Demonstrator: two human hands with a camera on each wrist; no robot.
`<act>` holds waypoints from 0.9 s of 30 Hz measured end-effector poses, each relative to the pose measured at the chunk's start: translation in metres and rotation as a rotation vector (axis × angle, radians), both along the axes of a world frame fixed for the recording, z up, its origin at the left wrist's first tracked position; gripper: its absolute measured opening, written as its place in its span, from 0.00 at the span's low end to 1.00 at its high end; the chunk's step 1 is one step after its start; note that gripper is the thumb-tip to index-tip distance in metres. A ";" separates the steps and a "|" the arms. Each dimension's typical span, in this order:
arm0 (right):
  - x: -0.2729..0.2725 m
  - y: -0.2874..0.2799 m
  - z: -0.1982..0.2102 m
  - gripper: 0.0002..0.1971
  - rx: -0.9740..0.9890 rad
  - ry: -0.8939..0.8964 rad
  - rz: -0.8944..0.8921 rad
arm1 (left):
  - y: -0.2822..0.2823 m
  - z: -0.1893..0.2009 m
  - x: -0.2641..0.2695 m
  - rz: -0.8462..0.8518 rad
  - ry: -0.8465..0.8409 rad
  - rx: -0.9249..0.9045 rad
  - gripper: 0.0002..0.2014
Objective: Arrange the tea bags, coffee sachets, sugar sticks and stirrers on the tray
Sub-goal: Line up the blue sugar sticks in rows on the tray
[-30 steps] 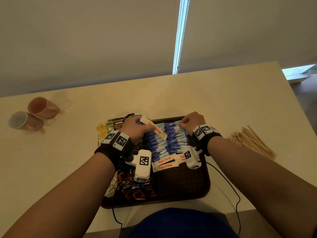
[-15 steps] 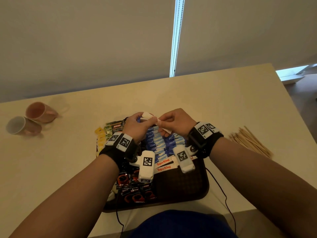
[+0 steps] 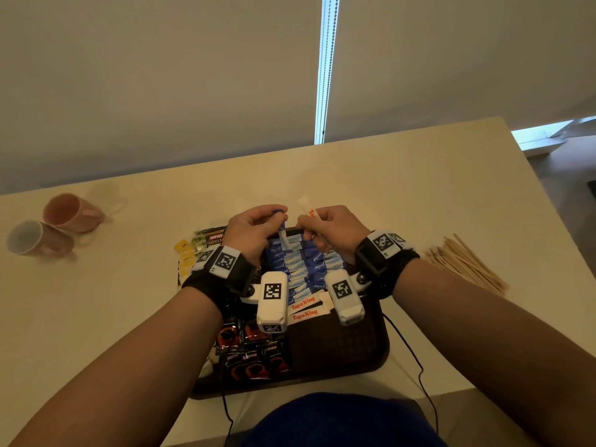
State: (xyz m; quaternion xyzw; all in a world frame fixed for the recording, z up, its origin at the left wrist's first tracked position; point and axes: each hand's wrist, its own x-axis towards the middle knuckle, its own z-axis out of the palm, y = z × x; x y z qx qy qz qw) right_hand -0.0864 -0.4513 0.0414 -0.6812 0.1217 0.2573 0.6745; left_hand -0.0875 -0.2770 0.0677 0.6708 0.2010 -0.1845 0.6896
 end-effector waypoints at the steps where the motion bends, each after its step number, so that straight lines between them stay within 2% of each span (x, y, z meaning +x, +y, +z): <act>1: 0.000 0.001 0.000 0.14 0.012 0.006 -0.008 | 0.001 -0.002 0.000 0.003 -0.022 -0.022 0.08; 3: 0.000 0.002 0.000 0.14 0.058 0.038 -0.028 | 0.002 -0.005 0.000 0.004 -0.057 -0.099 0.09; 6: 0.000 0.000 0.000 0.08 0.152 0.091 -0.050 | 0.008 -0.004 -0.001 -0.020 -0.079 -0.194 0.11; 8: 0.000 -0.003 -0.001 0.06 0.146 0.070 -0.047 | 0.012 -0.003 -0.001 -0.038 -0.074 -0.231 0.12; 10: 0.001 -0.003 0.000 0.03 0.112 0.031 -0.050 | 0.013 -0.006 -0.002 -0.058 -0.078 -0.144 0.09; 14: 0.002 -0.003 -0.002 0.06 0.022 -0.033 -0.082 | 0.013 -0.013 -0.001 -0.128 -0.075 0.060 0.07; 17: 0.003 -0.006 -0.004 0.03 -0.032 -0.051 -0.060 | 0.013 -0.013 0.002 -0.112 -0.038 0.070 0.06; 21: 0.006 -0.013 -0.006 0.08 -0.119 -0.108 0.020 | 0.013 -0.008 0.004 -0.061 0.066 0.026 0.03; 23: 0.007 -0.014 -0.008 0.08 -0.106 -0.086 -0.001 | 0.014 -0.004 0.003 -0.100 0.097 0.006 0.06; 27: 0.012 -0.014 -0.013 0.18 -0.132 -0.055 0.013 | 0.013 -0.005 0.007 -0.188 0.117 0.118 0.09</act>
